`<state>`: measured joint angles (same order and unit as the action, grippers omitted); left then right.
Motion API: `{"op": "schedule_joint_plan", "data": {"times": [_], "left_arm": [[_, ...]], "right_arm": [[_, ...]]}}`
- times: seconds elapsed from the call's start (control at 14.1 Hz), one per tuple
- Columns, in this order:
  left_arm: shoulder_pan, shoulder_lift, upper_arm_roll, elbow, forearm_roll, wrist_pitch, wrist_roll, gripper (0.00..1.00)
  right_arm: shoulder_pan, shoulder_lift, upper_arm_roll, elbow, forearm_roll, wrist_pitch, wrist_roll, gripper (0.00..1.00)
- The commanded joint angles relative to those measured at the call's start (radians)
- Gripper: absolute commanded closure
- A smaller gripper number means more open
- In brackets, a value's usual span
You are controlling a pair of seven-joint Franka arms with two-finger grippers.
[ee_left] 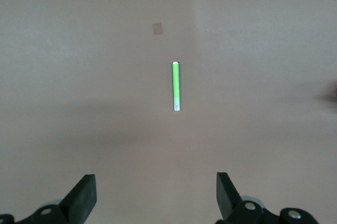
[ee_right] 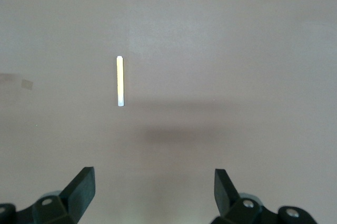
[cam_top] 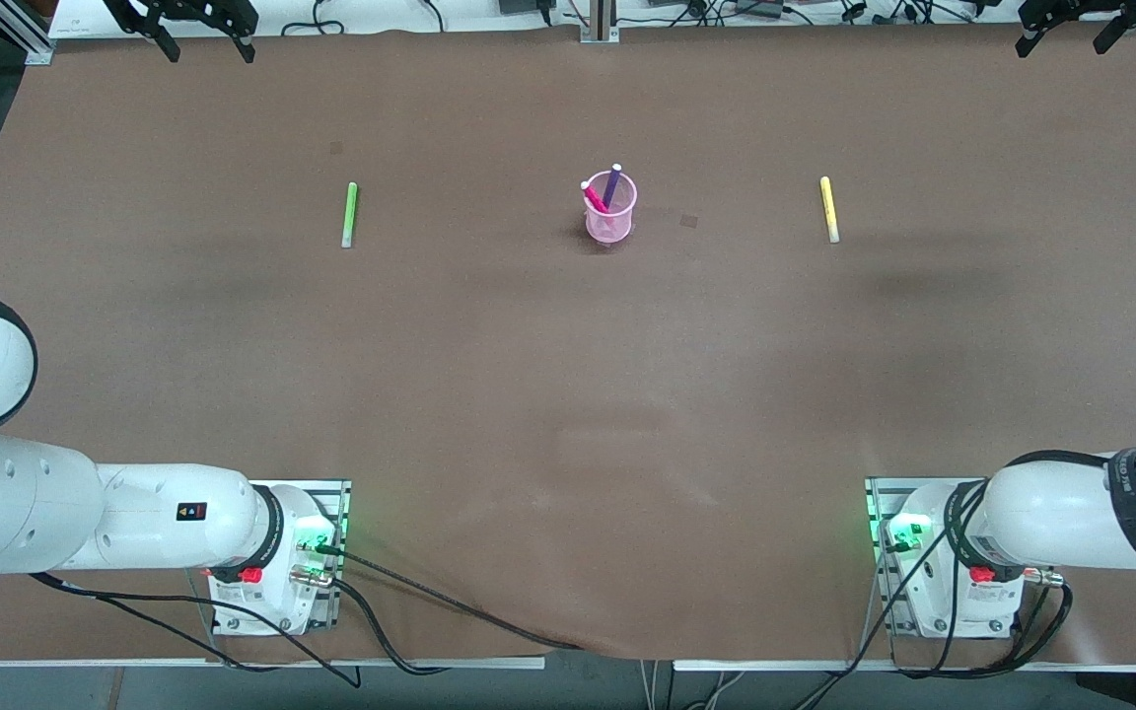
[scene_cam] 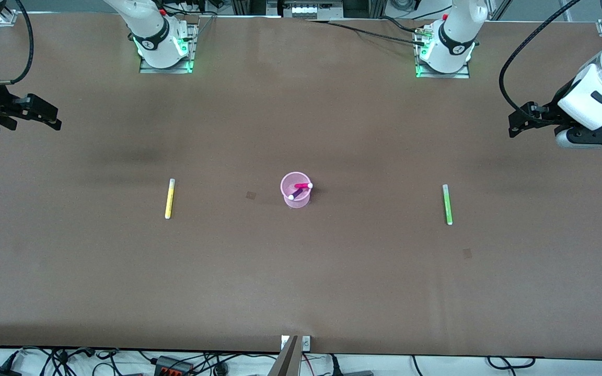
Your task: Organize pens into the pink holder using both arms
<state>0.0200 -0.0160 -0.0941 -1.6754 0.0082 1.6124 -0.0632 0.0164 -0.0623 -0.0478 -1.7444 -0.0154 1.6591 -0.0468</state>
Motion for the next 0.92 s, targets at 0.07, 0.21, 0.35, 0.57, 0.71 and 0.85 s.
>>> {"op": "schedule_joint_plan", "data": {"times": [0.07,0.21,0.35,0.57,0.71,0.85], "left_arm": [[0.009,0.01,0.001,0.023,-0.039,-0.019,0.006,0.0],[0.014,0.011,0.001,0.023,-0.077,-0.019,0.005,0.0],[0.024,0.011,0.001,0.025,-0.08,-0.019,0.005,0.0],[0.024,0.013,-0.001,0.025,-0.077,-0.02,0.006,0.0],[0.024,0.013,-0.003,0.025,-0.071,-0.02,0.006,0.0],[0.024,0.013,-0.009,0.028,-0.068,-0.026,0.008,0.0]], "right_arm": [[0.013,-0.019,-0.009,-0.023,0.0,0.014,-0.004,0.0],[0.013,-0.019,-0.009,-0.023,0.0,0.021,-0.004,0.0],[0.011,-0.019,-0.009,-0.024,0.0,0.021,-0.004,0.0],[0.016,-0.016,-0.003,-0.024,-0.014,0.019,-0.001,0.0],[0.016,-0.016,-0.003,-0.024,-0.014,0.014,0.007,0.0],[0.014,-0.018,-0.003,-0.021,-0.012,0.014,0.01,0.0]]}}
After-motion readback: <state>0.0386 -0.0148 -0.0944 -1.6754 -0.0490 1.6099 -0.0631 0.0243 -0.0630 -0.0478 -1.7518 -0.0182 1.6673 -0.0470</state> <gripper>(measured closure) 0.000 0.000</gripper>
